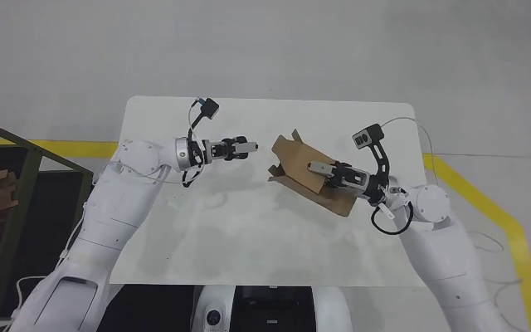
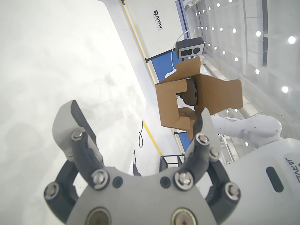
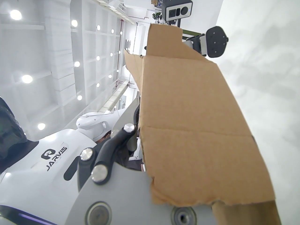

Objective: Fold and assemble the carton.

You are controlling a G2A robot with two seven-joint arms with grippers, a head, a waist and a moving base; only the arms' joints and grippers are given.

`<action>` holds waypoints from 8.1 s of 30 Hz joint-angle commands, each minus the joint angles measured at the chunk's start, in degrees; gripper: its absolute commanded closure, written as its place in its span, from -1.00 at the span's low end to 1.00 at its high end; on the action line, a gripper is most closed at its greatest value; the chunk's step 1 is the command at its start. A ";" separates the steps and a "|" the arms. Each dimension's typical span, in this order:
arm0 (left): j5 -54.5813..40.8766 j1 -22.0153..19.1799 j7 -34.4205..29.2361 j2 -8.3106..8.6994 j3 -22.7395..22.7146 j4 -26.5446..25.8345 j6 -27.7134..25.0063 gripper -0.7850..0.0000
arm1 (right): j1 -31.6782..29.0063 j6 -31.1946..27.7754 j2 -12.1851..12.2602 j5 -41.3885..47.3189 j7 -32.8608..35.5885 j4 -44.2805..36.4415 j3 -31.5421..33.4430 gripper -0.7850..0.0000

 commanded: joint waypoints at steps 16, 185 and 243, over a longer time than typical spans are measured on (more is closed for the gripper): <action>7.13 0.86 10.49 -0.02 -1.09 -1.34 -2.73 -1.00 | 0.20 0.20 -0.02 0.48 -0.08 0.31 0.02 1.00; 86.38 -23.00 107.25 13.71 48.81 -0.83 -35.13 0.27 | 6.37 -2.38 0.84 0.53 14.56 5.37 -5.64 1.00; 79.80 -17.98 110.18 14.32 41.79 5.60 -32.21 -1.00 | 6.50 -2.44 1.45 0.57 13.38 5.08 -6.28 1.00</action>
